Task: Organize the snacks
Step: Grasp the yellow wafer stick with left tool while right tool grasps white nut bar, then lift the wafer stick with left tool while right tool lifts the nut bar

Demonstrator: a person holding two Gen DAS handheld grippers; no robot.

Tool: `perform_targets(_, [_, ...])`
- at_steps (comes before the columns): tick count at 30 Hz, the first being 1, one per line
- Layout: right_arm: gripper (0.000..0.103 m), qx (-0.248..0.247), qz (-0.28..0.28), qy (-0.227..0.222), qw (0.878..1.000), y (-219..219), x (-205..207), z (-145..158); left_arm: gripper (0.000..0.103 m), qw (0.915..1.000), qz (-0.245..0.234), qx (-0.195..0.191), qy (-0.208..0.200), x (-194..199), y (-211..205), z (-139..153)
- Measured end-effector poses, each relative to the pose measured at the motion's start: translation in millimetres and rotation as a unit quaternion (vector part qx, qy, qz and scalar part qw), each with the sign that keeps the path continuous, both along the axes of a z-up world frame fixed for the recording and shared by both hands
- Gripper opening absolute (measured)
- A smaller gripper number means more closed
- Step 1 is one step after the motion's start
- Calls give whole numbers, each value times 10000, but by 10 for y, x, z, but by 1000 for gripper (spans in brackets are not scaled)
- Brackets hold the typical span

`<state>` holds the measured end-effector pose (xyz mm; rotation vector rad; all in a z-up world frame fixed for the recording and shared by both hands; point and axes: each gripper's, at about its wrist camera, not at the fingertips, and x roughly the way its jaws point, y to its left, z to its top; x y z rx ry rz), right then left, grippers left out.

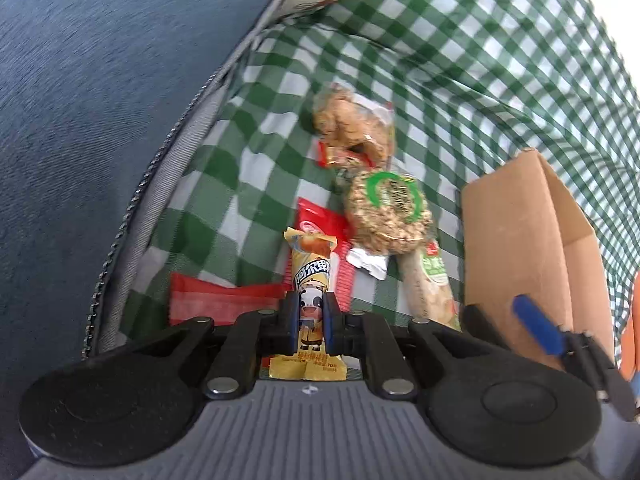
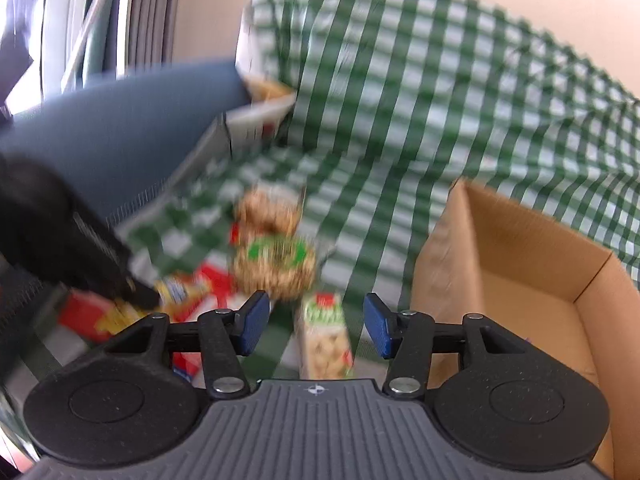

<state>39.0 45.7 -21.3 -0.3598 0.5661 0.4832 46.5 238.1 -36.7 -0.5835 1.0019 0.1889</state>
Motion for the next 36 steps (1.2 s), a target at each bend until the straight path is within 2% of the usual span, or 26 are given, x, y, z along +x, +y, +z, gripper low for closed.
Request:
perform_targets(6, [54,-542,-323,428,9971,221,272,-314,12,9998,-112,74,120,32,-4,-41])
perform_targets(14, [55,-698,-692,1133,9887,281,602,-636,12,9996,-219,69,150,65,-35,-66])
perform_targets(18, [53,-612,-676,1149,9892,261,597,-637,12,9993,-310,84,187,85,-42,-79])
perform_targets(20, [40,-591,-564,1174,9897,257,578,-626,12,9991,-355,91,213,91,-54,-92])
perform_targets(21, [39,-594,-504,1164,9901,260,560,-619,12,9990,-375,96,223,95,-60,-95])
perform_targets(31, [38,-459,-106,1194,9917,146,301,-403,12,9993,-323,11,208,85,-38,-92])
perform_targets(34, [38,-444,29,1120,9927,92,204,-306,12,9990,-345,-19,277,77,-50,-111])
perform_targets(36, [38,-543,114,1232,9908,80,178,-323,13,9986,-383,39,374,76,-80,-136])
